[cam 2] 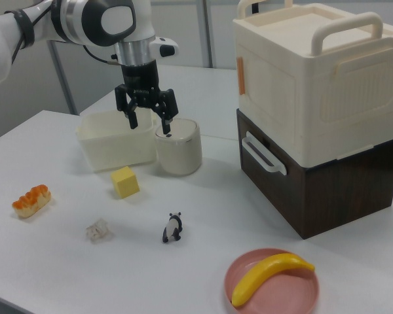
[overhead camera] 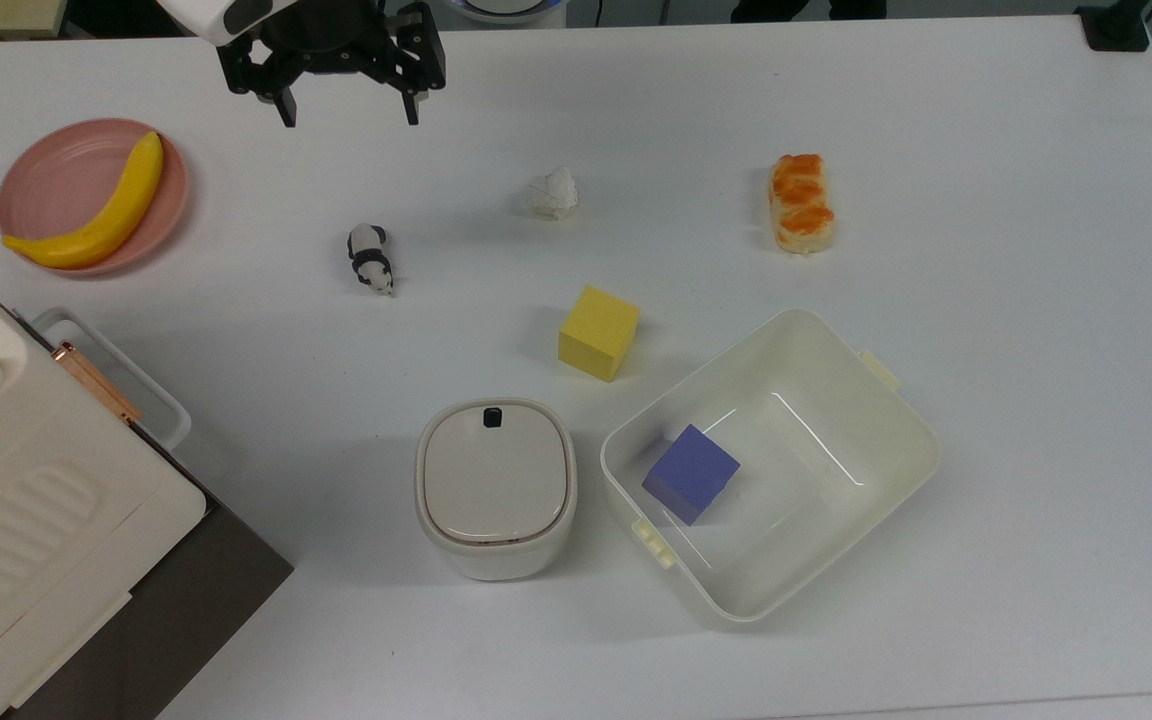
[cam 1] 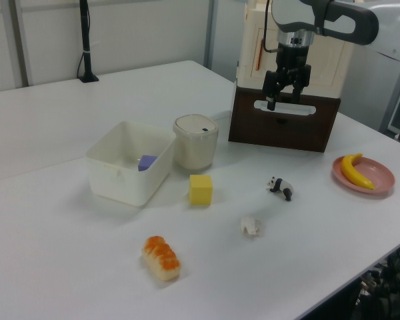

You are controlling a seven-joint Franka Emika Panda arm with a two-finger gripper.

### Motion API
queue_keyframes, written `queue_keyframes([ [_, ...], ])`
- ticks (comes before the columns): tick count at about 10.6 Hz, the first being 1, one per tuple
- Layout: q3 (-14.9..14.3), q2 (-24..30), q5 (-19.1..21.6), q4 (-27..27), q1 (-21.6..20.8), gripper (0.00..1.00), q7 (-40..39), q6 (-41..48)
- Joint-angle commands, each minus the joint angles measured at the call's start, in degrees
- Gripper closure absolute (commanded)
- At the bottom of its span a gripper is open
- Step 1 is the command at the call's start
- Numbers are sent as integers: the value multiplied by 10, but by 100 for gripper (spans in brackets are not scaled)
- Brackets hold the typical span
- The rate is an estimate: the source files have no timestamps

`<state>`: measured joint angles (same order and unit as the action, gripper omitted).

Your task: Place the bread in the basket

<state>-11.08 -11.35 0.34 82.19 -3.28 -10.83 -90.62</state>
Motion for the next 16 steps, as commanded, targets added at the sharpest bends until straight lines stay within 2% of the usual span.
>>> queue_keyframes([
  [1,-2,18,-4,15,-2,0,2,3],
  [7,3,12,-1,22,-5,0,2,11],
  [8,4,12,-2,37,-9,0,1,10],
  [11,4,12,-6,83,-44,0,2,-16],
  [15,4,13,-3,147,-131,0,54,-24],
  [16,4,12,-2,149,-153,0,68,-45],
])
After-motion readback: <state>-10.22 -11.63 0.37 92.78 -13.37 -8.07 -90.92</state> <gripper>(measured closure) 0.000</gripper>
